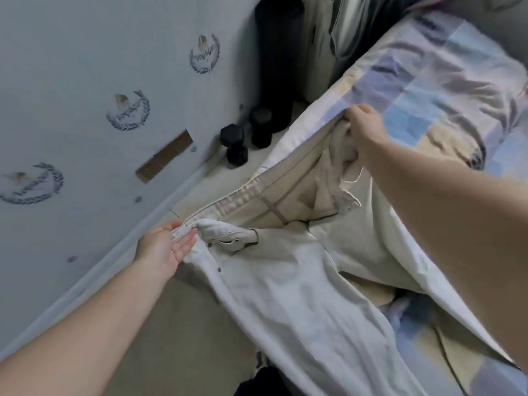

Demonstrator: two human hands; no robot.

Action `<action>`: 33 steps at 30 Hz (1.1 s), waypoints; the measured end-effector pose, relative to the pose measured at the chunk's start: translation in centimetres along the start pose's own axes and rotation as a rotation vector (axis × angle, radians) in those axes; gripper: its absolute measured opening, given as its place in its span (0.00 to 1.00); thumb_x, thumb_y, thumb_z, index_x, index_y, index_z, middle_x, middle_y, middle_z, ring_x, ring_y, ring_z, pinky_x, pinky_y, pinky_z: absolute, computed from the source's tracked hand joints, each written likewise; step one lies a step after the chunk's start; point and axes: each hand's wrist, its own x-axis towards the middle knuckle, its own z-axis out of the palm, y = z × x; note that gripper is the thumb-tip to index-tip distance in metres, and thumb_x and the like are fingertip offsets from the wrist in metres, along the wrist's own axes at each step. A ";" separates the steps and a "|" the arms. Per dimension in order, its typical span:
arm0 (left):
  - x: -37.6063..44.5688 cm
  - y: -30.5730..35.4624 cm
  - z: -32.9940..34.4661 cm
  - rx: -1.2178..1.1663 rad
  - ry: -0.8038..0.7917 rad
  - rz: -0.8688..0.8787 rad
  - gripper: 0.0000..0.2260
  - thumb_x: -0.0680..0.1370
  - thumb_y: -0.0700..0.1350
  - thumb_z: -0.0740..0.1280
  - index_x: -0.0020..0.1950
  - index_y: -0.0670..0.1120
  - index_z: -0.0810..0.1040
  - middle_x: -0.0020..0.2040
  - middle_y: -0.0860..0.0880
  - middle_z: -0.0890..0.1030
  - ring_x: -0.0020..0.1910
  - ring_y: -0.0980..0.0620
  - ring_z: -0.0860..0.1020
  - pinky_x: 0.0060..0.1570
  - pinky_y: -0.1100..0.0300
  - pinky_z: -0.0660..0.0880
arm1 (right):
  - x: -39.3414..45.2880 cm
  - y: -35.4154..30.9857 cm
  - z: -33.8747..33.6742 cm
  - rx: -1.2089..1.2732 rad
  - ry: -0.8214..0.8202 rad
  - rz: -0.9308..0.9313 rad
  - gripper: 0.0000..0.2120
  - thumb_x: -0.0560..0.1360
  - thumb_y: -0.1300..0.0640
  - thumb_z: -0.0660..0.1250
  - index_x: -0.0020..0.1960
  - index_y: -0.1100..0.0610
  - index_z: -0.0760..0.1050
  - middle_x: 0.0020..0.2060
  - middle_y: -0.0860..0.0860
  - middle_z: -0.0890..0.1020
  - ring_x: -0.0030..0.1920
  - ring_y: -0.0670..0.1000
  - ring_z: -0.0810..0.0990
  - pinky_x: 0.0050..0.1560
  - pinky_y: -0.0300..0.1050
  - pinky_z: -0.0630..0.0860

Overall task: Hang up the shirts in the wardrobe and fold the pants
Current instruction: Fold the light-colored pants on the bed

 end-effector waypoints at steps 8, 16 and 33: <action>12.4 -2.9 -1.0 1.025 0.049 0.370 0.10 0.75 0.43 0.61 0.43 0.52 0.81 0.43 0.49 0.81 0.39 0.47 0.77 0.38 0.58 0.73 | 3.1 12.2 11.2 -0.121 -0.365 0.150 0.25 0.75 0.53 0.64 0.71 0.50 0.65 0.59 0.52 0.76 0.55 0.52 0.74 0.51 0.36 0.70; 15.6 -2.2 7.0 1.669 -0.465 0.537 0.17 0.79 0.58 0.58 0.39 0.51 0.80 0.40 0.51 0.82 0.41 0.48 0.79 0.42 0.57 0.72 | -1.4 23.1 14.6 -0.348 -0.325 0.234 0.34 0.72 0.44 0.69 0.73 0.53 0.61 0.62 0.54 0.74 0.61 0.51 0.74 0.60 0.44 0.69; 14.8 -4.7 9.8 1.409 -0.878 0.230 0.12 0.75 0.45 0.70 0.51 0.61 0.73 0.53 0.51 0.81 0.45 0.60 0.79 0.51 0.64 0.73 | -3.0 24.1 17.7 -0.761 -0.513 -0.198 0.29 0.72 0.48 0.69 0.70 0.53 0.66 0.61 0.55 0.70 0.63 0.56 0.68 0.58 0.48 0.70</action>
